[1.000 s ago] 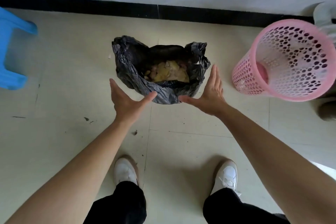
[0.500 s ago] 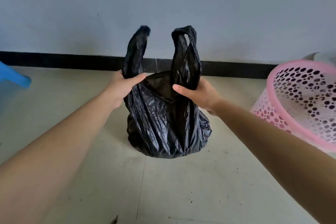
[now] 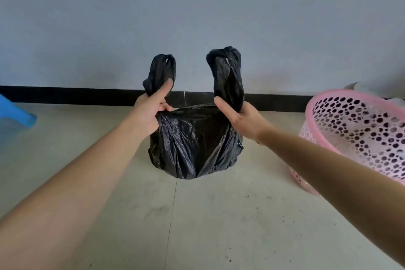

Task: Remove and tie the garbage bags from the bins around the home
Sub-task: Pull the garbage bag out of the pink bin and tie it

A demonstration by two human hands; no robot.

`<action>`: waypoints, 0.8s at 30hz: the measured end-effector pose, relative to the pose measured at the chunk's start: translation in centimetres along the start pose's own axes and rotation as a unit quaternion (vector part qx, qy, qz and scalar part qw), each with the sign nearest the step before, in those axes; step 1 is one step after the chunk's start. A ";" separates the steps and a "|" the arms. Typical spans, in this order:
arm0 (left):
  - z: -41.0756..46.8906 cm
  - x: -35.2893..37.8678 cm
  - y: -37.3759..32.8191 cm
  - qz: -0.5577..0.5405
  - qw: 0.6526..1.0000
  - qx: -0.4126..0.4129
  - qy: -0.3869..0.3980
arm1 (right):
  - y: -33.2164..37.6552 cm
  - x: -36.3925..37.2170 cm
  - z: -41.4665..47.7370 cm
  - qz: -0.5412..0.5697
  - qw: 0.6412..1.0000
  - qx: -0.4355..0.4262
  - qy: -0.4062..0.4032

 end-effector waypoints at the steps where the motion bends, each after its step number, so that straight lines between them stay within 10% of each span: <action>1: -0.1 0.8 -0.2 -0.014 0.999 -0.003 0.040 | 0.5 -0.3 0.0 -0.050 0.999 -0.018 0.009; 5: -0.7 2.5 -0.4 -0.089 0.990 -0.036 0.104 | 1.3 -2.1 0.3 -0.160 0.985 -0.047 -0.038; 15: -4.0 5.4 1.8 0.158 0.937 -0.001 0.310 | 1.9 -1.3 0.0 -0.389 0.918 -0.072 0.022; 21: -5.5 6.4 2.9 0.136 0.951 -0.042 0.276 | 2.1 0.8 -0.9 -0.518 0.844 -0.122 0.067; 24: -5.0 6.3 2.9 0.101 0.957 -0.078 0.260 | 1.1 1.5 -0.8 -0.473 0.868 -0.088 0.125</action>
Point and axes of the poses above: each hand's wrist, its own z-axis towards the middle knuckle, its own x-axis out of the palm, y = z × x, the point moved 7 cm from there along z, towards the middle knuckle, and after that the axes turned 6 degrees about -y, right-handed, at the moved point
